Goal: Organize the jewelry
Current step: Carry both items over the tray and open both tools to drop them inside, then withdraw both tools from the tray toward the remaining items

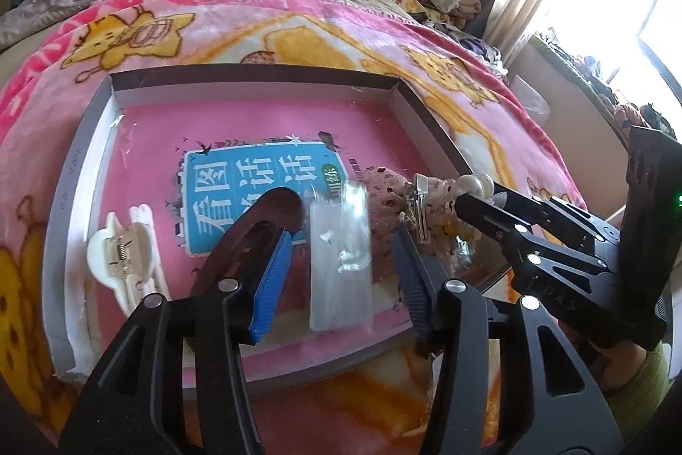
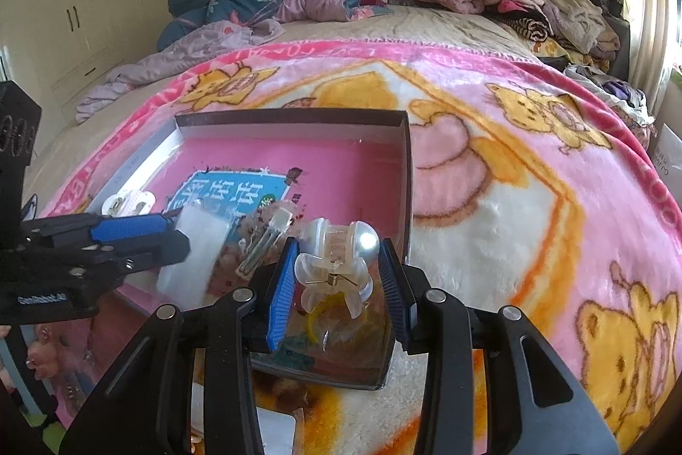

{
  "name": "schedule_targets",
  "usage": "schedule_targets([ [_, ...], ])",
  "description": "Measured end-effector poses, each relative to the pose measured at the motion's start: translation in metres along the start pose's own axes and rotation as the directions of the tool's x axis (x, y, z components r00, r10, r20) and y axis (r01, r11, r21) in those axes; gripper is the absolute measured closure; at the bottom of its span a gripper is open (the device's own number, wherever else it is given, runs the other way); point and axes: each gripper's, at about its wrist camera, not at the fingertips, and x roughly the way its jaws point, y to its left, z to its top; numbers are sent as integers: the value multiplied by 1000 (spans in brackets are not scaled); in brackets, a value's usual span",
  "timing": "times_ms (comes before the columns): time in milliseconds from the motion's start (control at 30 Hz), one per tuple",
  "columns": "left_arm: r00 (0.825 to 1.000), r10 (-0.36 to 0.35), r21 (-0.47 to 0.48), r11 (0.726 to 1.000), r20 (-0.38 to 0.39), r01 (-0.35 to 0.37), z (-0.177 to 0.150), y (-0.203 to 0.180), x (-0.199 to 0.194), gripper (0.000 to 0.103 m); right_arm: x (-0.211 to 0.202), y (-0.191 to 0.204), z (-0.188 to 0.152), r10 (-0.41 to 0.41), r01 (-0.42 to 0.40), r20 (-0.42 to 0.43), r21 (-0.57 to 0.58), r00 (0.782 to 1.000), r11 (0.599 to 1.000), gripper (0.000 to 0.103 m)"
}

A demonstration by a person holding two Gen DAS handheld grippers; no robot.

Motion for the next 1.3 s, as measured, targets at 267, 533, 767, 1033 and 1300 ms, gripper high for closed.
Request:
schedule_targets([
  [267,1000,10,-32,999,3,-10,-7,10,-15,62,0,5,-5,27,-27,-16,7,1000,1000,64],
  [533,999,33,-72,997,28,-31,-14,18,-35,58,-14,10,-12,20,-20,-4,0,1000,1000,54],
  [767,997,54,-99,994,55,-49,-21,26,-59,53,-35,11,-18,16,-16,22,9,1000,1000,42],
  [1033,995,70,-127,990,74,-60,-31,34,-84,43,-60,17,-20,12,-12,60,5,998,1000,30],
  [1300,992,88,-139,987,89,-75,-45,35,-104,24,-81,25,-24,2,-1,88,-4,996,1000,21],
])
